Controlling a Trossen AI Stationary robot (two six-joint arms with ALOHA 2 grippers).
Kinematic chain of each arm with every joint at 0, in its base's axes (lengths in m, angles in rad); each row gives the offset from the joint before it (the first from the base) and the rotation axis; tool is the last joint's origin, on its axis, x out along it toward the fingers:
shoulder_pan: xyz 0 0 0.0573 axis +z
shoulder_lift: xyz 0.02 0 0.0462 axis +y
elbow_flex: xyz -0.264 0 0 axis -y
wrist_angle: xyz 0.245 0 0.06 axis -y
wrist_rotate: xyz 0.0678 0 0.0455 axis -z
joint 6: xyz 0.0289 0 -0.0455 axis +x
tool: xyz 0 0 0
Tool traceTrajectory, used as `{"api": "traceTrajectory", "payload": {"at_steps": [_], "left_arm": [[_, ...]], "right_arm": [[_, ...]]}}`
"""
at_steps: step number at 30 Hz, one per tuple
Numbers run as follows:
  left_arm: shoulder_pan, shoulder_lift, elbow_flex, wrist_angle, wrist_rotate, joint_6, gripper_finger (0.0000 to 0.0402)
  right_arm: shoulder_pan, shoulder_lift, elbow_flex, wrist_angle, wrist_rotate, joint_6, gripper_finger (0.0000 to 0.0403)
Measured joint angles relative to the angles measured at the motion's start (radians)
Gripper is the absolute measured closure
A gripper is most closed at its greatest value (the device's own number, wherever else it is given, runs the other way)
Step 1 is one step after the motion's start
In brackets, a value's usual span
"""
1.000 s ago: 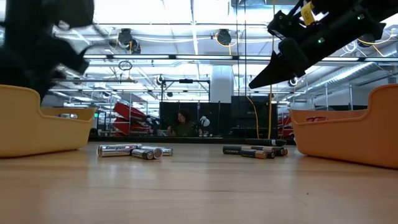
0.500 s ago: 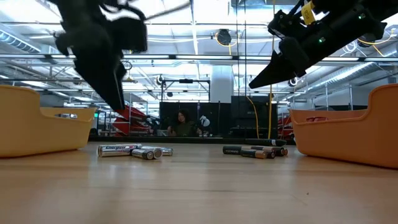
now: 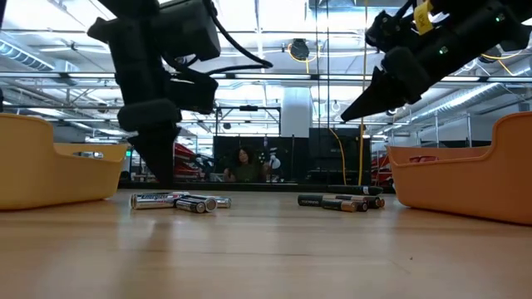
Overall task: Sort batteries
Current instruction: Put the white battery into the yellow bin
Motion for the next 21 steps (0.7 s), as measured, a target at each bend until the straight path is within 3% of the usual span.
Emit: {"api": "traceTrajectory", "payload": {"at_steps": [7,21], "left_arm": [[0.028,0.0,0.0,0.048,0.101,-0.008,0.0206],[0.028,0.071,0.001,0.059,0.1,0.011,0.0206]], "right_arm": [[0.023,0.0,0.0,-0.024,0.031,0.032,0.0273],[0.039,0.0,0.0,-0.023,0.051,0.035,0.0273]]}}
